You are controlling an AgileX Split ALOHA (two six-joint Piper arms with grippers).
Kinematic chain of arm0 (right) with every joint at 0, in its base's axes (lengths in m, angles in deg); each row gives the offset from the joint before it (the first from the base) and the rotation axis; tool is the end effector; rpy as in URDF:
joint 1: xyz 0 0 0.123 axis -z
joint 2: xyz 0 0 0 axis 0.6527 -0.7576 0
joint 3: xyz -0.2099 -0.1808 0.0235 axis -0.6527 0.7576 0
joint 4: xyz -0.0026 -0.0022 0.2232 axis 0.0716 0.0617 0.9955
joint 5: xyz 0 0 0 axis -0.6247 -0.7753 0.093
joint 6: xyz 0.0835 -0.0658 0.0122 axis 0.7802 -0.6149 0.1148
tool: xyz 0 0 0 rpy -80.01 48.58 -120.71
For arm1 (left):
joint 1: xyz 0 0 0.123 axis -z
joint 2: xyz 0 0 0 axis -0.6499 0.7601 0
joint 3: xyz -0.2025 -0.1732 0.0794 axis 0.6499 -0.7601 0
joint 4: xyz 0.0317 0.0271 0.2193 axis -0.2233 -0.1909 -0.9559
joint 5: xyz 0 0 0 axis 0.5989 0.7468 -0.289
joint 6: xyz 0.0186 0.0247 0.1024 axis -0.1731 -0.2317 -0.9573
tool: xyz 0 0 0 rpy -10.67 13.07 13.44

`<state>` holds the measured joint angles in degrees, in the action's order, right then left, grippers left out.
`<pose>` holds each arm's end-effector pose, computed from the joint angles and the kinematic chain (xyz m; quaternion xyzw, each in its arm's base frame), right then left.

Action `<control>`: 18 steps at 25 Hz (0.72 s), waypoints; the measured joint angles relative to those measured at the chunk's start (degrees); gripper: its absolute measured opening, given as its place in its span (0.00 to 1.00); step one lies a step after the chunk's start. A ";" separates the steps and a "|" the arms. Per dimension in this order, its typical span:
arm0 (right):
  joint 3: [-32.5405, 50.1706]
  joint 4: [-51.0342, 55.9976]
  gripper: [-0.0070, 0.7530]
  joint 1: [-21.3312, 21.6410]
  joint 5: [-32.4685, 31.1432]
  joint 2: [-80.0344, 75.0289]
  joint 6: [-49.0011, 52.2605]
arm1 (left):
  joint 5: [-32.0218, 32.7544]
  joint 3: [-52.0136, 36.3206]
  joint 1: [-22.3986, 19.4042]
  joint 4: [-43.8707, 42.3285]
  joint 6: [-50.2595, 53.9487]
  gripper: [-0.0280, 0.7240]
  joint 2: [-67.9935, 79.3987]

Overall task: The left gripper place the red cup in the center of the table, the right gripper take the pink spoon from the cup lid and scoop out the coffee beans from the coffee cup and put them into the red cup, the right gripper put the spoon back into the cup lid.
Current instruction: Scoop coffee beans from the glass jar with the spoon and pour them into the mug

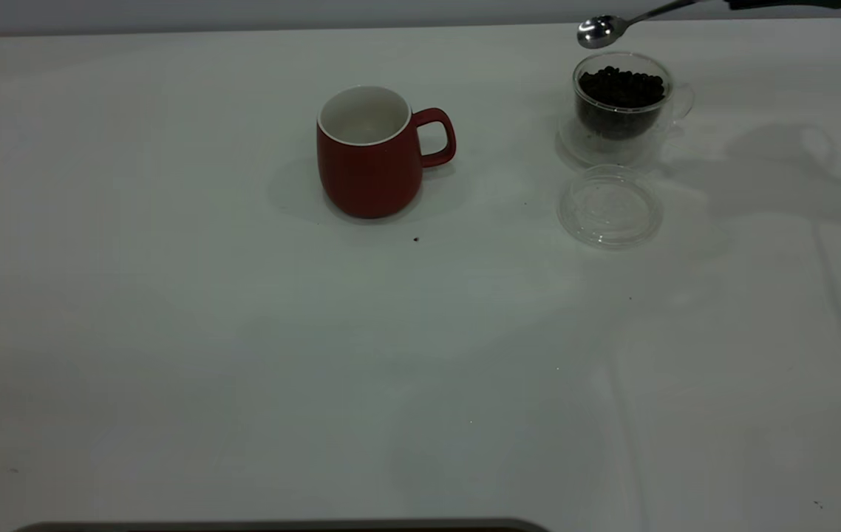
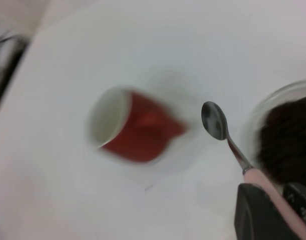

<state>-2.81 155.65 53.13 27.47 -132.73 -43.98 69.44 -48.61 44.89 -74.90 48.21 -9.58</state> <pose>0.4155 -0.0041 0.1114 -0.1034 0.8736 0.3775 0.2892 -0.0154 -0.0071 0.2448 0.0755 0.8699 -0.0387 0.4858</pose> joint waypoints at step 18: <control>-0.95 3.76 0.14 -0.36 7.30 -7.59 0.18 | 0.05 0.00 0.00 0.00 0.00 0.82 -0.04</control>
<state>-3.75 159.41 52.77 34.77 -140.32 -43.80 69.49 -48.61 44.89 -74.90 48.21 -9.62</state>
